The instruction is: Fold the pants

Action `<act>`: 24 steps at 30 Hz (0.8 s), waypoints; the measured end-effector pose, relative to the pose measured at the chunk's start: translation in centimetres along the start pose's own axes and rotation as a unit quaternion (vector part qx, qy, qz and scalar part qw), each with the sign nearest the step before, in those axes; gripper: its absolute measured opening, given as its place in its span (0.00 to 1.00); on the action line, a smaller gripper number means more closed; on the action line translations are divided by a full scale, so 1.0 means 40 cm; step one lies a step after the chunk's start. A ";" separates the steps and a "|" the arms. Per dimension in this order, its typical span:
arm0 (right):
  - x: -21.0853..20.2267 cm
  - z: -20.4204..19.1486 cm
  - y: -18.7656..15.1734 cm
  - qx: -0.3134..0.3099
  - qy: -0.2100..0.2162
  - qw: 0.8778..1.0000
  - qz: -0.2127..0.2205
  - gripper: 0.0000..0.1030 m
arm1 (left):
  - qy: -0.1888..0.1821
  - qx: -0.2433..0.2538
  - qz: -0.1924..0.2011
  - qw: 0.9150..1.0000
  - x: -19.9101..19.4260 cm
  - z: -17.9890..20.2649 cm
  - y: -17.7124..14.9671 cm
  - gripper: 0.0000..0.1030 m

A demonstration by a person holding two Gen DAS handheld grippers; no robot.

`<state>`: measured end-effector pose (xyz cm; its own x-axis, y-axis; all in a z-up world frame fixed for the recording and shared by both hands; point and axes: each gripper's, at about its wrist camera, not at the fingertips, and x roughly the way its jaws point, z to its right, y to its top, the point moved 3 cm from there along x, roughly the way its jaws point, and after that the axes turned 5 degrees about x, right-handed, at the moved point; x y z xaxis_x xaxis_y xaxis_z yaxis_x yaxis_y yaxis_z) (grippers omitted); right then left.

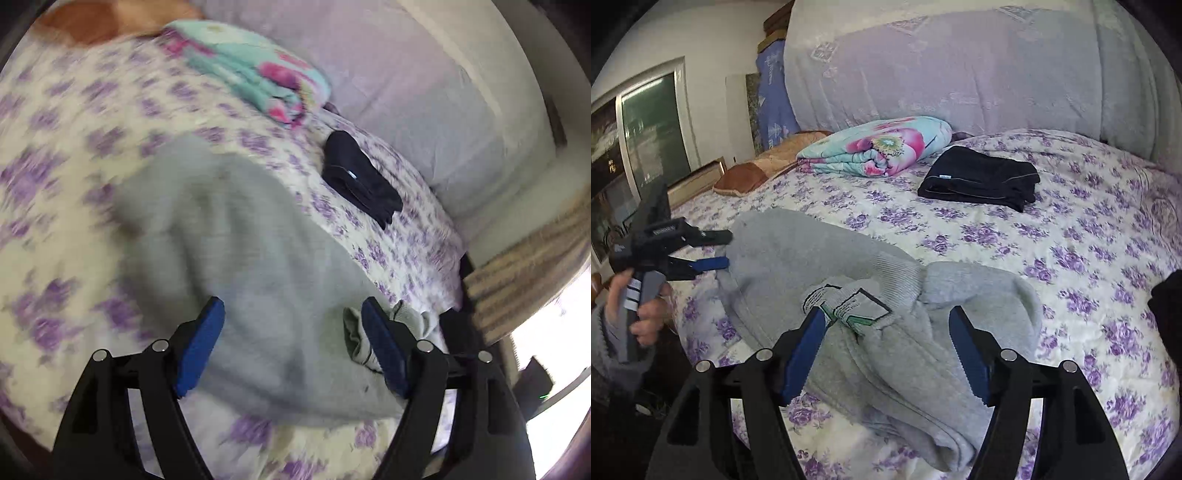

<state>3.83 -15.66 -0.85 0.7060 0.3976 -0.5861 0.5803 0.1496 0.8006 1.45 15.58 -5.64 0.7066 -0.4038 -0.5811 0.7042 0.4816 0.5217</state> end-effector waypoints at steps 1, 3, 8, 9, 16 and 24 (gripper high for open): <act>0.021 -0.016 -0.002 -0.009 -0.005 1.000 -0.005 0.68 | -0.001 -0.019 0.002 1.000 -0.021 -0.029 -0.002 0.72; 0.060 -0.041 -0.013 -0.022 -0.008 1.000 -0.020 0.72 | -0.005 -0.037 0.008 0.999 -0.051 -0.070 -0.010 0.76; 0.146 -0.029 -0.059 -0.004 -0.022 0.997 -0.070 0.82 | 0.004 -0.084 0.005 0.996 -0.024 -0.157 -0.005 0.83; 0.151 -0.033 -0.066 -0.008 -0.025 0.997 -0.073 0.82 | -0.001 -0.095 0.004 0.995 -0.010 -0.172 0.005 0.83; 0.169 -0.076 -0.089 -0.054 -0.045 0.995 -0.070 0.97 | -0.027 -0.105 0.009 0.994 0.067 -0.192 0.078 0.69; 0.097 -0.048 -0.056 -0.005 0.016 0.999 -0.031 0.96 | -0.060 -0.116 0.027 0.991 0.057 -0.187 0.074 0.29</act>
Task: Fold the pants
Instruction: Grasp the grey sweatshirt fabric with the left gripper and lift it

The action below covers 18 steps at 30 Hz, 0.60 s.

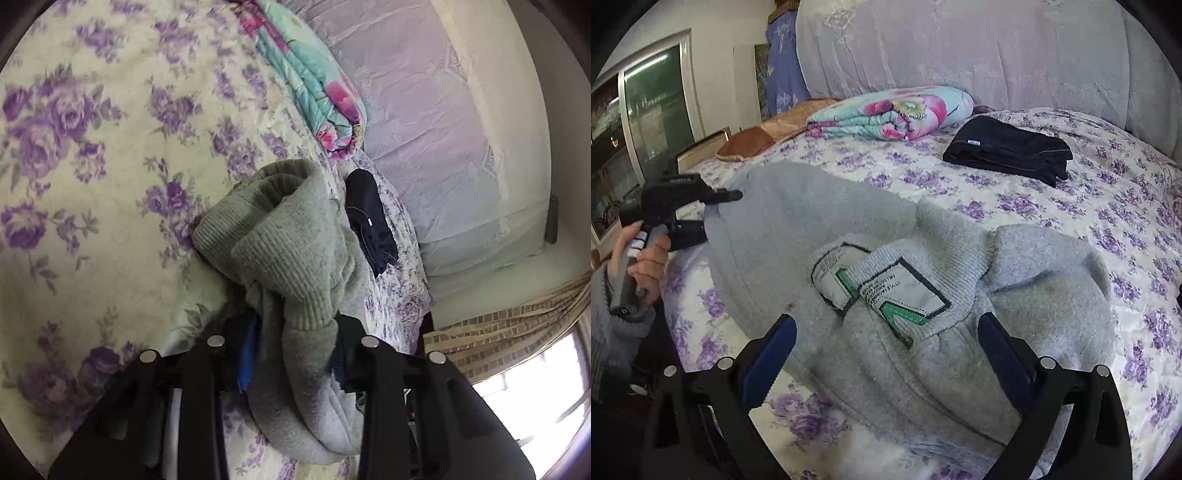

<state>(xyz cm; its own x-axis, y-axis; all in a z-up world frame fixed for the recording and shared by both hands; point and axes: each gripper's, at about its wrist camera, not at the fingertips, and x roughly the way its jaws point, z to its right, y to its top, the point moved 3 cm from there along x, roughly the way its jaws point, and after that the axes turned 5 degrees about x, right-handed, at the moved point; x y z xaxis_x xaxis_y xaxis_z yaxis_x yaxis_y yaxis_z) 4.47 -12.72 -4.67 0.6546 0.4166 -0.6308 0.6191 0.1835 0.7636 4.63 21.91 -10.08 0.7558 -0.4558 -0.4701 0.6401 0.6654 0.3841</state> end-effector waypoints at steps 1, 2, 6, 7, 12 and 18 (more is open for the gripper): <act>-0.015 0.004 0.005 0.006 0.002 1.000 0.011 0.96 | 0.007 0.015 0.005 1.000 -0.008 0.019 -0.002 0.29; -0.029 0.010 0.011 0.013 0.003 1.000 0.023 0.96 | 0.014 0.033 0.011 0.999 -0.014 0.042 -0.003 0.29; -0.028 0.035 0.013 0.044 0.015 0.999 0.019 0.96 | 0.034 0.130 0.041 0.990 -0.045 0.185 -0.015 0.29; 0.004 0.043 0.000 0.052 0.013 0.998 -0.012 0.96 | 0.038 0.156 0.047 0.986 -0.052 0.222 -0.024 0.29; 0.055 -0.001 -0.045 -0.036 -0.046 0.997 -0.044 0.97 | 0.036 0.277 0.058 0.958 -0.056 0.428 -0.095 0.28; -0.107 0.120 -0.056 0.064 0.030 0.997 0.018 0.96 | -0.005 0.394 0.041 0.918 -0.001 0.644 -0.235 0.28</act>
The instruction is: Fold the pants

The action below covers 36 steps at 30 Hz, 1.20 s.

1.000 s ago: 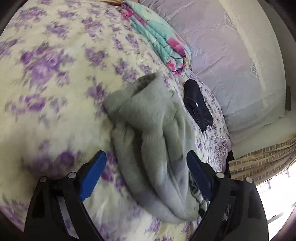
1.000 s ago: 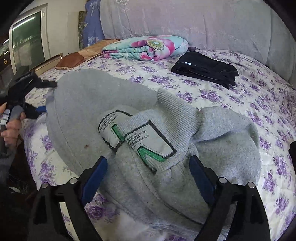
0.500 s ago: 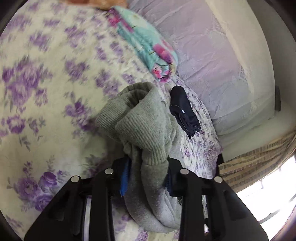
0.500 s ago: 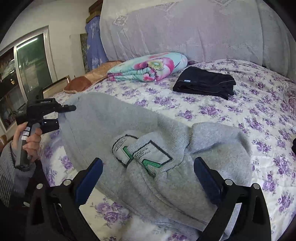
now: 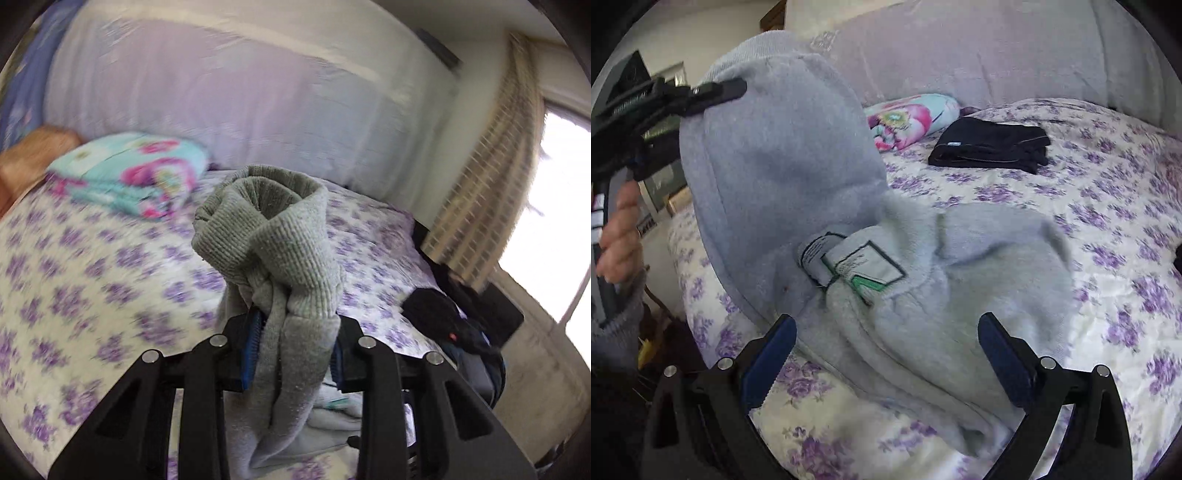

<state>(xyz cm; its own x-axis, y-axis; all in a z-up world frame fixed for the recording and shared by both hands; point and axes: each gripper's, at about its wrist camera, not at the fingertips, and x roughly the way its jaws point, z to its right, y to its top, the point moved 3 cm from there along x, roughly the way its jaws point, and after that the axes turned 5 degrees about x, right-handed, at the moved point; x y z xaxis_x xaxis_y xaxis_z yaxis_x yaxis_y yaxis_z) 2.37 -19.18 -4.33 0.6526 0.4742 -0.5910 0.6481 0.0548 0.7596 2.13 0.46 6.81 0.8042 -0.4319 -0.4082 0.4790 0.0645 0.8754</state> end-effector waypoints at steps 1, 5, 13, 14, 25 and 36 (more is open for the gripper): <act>-0.030 0.037 -0.006 0.023 -0.009 1.000 0.007 0.96 | -0.011 0.021 -0.002 1.000 0.016 0.047 -0.001 0.28; -0.123 0.208 -0.046 0.129 -0.072 0.989 0.027 0.96 | -0.052 0.114 -0.055 0.991 0.146 0.237 -0.079 0.28; -0.246 0.392 -0.094 0.274 -0.095 0.953 0.089 0.96 | 0.018 0.321 -0.069 0.944 0.271 0.383 -0.351 0.43; -0.251 0.383 -0.075 0.267 -0.091 0.954 0.097 0.96 | 0.013 0.334 -0.065 0.940 0.260 0.390 -0.352 0.50; -0.206 0.159 0.256 0.239 0.233 0.937 0.105 0.96 | -0.094 0.175 -0.017 0.980 0.115 0.294 -0.184 0.91; -0.002 0.263 0.163 0.302 0.205 0.929 -0.063 0.96 | -0.108 0.296 -0.123 0.941 0.286 0.404 -0.375 0.88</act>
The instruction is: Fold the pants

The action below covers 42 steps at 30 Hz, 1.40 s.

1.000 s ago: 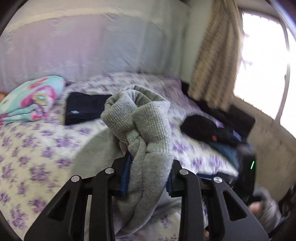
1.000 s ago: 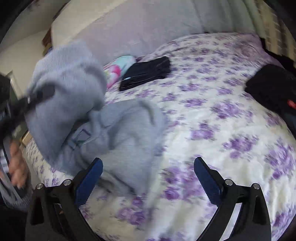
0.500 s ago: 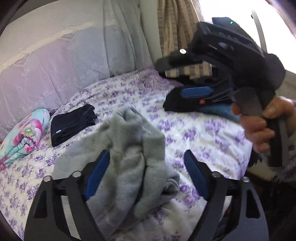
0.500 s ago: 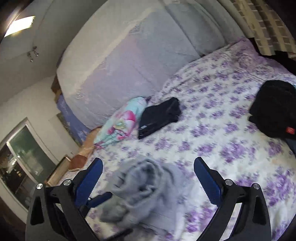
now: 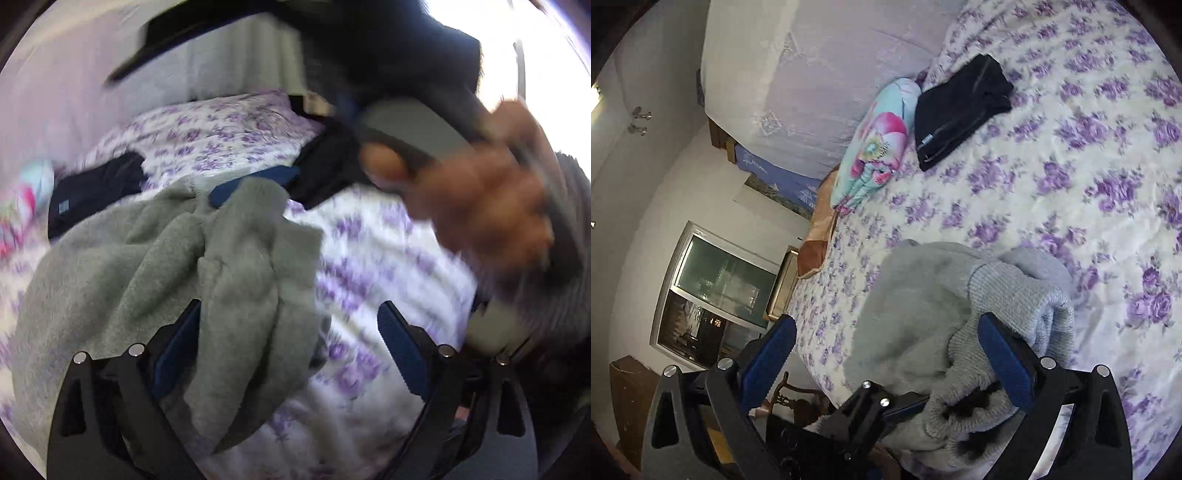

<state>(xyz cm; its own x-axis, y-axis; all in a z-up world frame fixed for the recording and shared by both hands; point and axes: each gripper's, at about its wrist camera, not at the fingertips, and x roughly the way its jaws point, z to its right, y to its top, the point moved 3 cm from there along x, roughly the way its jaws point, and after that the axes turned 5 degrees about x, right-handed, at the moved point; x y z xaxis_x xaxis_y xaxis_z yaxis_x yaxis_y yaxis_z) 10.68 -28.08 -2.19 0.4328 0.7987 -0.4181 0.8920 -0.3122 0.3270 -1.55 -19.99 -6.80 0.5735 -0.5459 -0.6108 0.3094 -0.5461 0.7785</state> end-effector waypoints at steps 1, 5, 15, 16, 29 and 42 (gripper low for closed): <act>0.000 0.033 0.003 0.014 0.004 1.000 -0.005 0.96 | 0.019 0.032 -0.005 0.999 0.016 0.020 -0.011 0.89; 0.003 0.089 -0.003 0.019 0.016 1.000 -0.004 0.95 | 0.058 0.077 -0.010 0.995 0.042 0.060 -0.021 0.89; -0.110 -0.079 -0.049 -0.046 0.064 0.996 0.048 0.95 | 0.074 -0.102 0.100 0.987 -0.237 -0.172 0.032 0.90; -0.106 -0.104 -0.062 -0.056 0.075 0.995 0.042 0.95 | 0.085 -0.118 0.097 0.985 -0.253 -0.196 0.029 0.91; -0.047 0.084 -0.170 -0.041 -0.018 0.999 0.020 0.24 | 0.155 -0.265 -0.052 0.950 -0.102 -0.380 -0.134 0.96; -0.150 0.004 -0.218 -0.056 -0.019 0.995 0.084 0.96 | 0.215 -0.215 -0.050 0.951 -0.151 -0.346 -0.097 0.96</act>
<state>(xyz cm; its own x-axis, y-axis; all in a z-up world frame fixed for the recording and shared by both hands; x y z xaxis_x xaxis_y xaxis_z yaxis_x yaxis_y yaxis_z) 0.31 -30.24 -2.65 0.5807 0.7194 -0.3812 0.7879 -0.3786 0.4857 4.30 -5.77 -4.12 0.7530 -0.1445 -0.6419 0.6080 -0.2202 0.7628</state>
